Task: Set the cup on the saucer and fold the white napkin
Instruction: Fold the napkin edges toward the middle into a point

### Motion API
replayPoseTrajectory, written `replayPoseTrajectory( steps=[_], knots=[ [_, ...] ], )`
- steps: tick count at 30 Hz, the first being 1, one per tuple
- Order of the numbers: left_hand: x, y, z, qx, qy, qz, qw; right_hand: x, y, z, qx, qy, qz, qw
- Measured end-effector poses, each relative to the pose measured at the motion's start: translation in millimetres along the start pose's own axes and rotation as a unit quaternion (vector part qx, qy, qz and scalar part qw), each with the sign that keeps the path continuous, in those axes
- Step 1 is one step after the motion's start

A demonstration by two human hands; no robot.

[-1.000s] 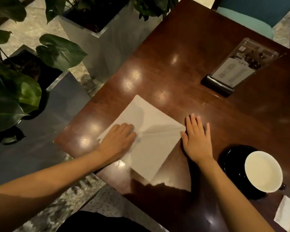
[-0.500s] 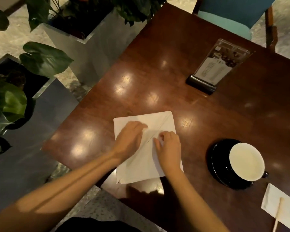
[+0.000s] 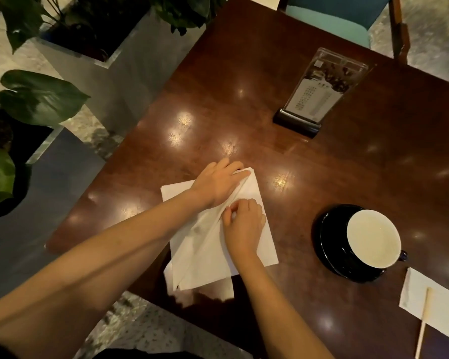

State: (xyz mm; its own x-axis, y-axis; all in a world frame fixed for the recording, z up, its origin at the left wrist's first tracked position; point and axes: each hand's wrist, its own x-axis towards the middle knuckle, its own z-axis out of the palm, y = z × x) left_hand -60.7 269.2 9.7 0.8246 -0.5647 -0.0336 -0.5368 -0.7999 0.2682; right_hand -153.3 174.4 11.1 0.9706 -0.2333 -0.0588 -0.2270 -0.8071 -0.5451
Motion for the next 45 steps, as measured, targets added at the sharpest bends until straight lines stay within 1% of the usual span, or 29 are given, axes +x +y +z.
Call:
replayPoseTrajectory(
  steps=[3,9,13,18,21,27,29,32,36,39,43,45],
  knots=[
    [8,5,-4,0.026,-0.015,-0.01,0.999,0,4,0,0.032,0.01,-0.008,0.999],
    [9,3,-2,0.024,-0.014,-0.007,1.0,0,6,-4,0.049,-0.01,-0.006,0.999],
    [9,0,-2,0.018,-0.004,0.002,1.0,2,6,-8,0.027,-0.044,-0.001,0.999],
    [8,-3,0,0.005,0.015,0.016,1.0,5,4,-15,-0.021,-0.089,-0.019,0.996],
    [8,-5,1,-0.01,0.027,0.017,0.999,5,3,-16,-0.036,-0.095,-0.02,0.995],
    [11,-4,0,-0.044,0.004,-0.005,0.999,4,2,-14,-0.042,-0.09,-0.016,0.995],
    [19,-4,-6,-0.077,-0.006,-0.027,0.997,4,2,-13,-0.041,-0.089,-0.017,0.995],
    [37,-2,-15,-0.116,-0.029,-0.081,0.99,3,2,-12,-0.041,-0.074,-0.025,0.996],
    [56,6,-23,-0.177,-0.066,-0.164,0.968,2,4,-11,-0.039,-0.063,-0.041,0.996],
    [64,7,-26,-0.215,-0.1,-0.207,0.949,-1,8,-9,-0.026,-0.047,-0.051,0.997],
    [66,3,-29,-0.304,-0.076,-0.233,0.921,-7,16,-4,-0.022,-0.024,-0.08,0.996],
    [65,5,-28,-0.319,-0.066,-0.239,0.915,-10,21,-2,-0.033,-0.02,-0.099,0.994]
  ],
)
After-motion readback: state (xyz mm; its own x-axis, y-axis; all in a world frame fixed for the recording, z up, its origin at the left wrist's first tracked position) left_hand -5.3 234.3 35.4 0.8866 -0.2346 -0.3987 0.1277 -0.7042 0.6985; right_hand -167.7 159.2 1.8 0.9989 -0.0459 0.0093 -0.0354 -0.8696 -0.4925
